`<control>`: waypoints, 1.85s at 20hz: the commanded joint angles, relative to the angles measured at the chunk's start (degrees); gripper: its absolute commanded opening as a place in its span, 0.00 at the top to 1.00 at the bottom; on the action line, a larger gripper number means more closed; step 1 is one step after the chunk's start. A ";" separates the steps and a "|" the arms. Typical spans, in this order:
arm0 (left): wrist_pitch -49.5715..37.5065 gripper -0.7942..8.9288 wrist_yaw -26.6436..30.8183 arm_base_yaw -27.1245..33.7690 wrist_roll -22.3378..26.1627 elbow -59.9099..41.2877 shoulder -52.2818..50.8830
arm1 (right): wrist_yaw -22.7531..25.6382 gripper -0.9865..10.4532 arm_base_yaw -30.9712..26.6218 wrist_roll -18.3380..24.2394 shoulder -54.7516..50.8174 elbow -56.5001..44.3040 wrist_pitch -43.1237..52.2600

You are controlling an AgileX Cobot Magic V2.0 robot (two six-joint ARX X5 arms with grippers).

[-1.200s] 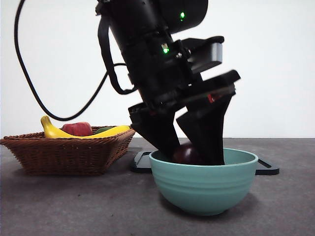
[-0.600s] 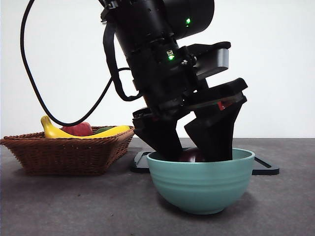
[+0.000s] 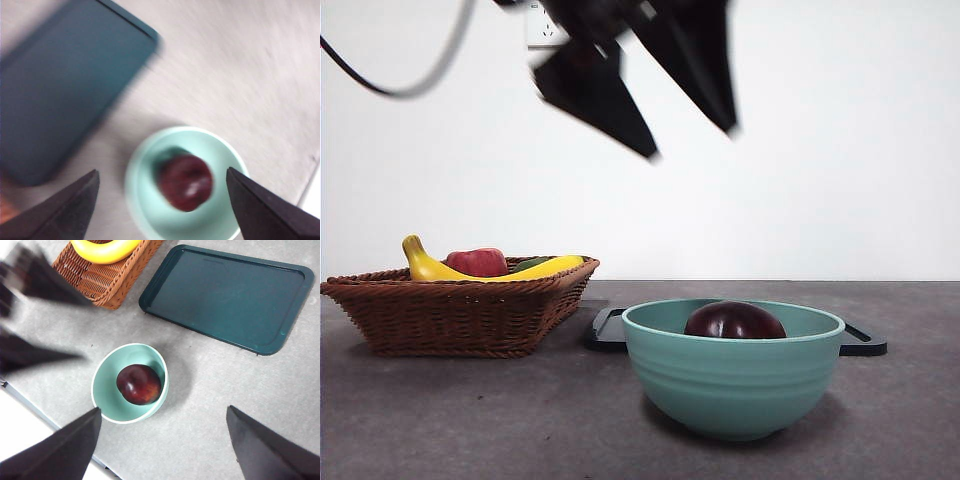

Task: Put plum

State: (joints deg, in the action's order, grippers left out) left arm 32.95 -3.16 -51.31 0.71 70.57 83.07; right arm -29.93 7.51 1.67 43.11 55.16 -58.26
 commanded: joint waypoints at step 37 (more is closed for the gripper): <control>6.08 0.50 -22.23 20.55 -5.55 -24.90 -37.24 | 0.00 0.56 9.03 -9.92 9.03 -10.75 13.33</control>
State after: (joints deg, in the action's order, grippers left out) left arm 39.66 -25.12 -30.46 -4.45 45.21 45.63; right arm -29.89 16.38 -5.74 51.83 43.90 -45.87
